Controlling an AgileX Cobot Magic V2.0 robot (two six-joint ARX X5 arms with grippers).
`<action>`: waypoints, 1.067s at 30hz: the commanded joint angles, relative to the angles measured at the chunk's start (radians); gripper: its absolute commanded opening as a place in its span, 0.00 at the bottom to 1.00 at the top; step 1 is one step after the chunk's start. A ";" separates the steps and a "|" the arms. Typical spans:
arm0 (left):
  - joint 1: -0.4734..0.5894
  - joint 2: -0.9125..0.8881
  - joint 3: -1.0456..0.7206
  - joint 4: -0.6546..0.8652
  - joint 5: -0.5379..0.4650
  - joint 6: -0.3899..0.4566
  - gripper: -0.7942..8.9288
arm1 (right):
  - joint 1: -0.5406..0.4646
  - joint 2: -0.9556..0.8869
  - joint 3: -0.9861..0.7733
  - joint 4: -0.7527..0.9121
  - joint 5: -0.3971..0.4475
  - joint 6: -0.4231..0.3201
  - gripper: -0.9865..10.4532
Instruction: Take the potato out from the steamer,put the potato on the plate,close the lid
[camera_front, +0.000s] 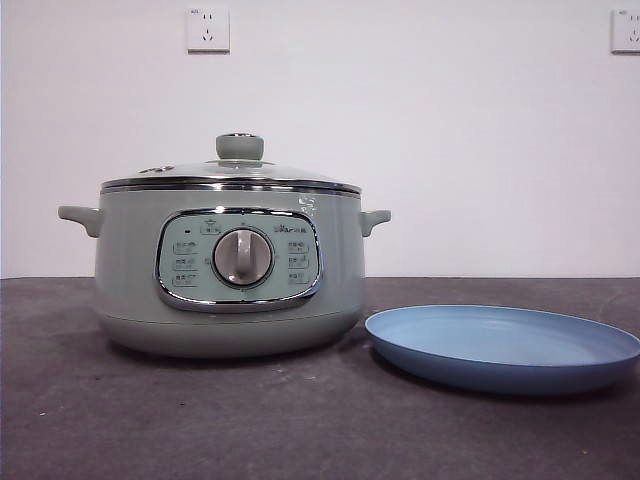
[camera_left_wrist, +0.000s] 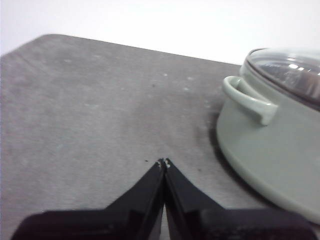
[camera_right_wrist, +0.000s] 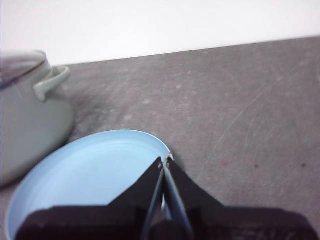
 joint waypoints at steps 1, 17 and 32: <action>0.003 0.000 -0.010 0.004 0.064 -0.092 0.07 | 0.001 -0.003 -0.008 0.000 -0.002 0.153 0.08; 0.003 0.147 0.337 -0.147 0.296 -0.131 0.07 | 0.002 0.204 0.351 -0.053 -0.094 0.277 0.08; -0.014 0.539 0.775 -0.455 0.612 0.206 0.07 | 0.035 0.693 0.960 -0.586 -0.420 -0.119 0.08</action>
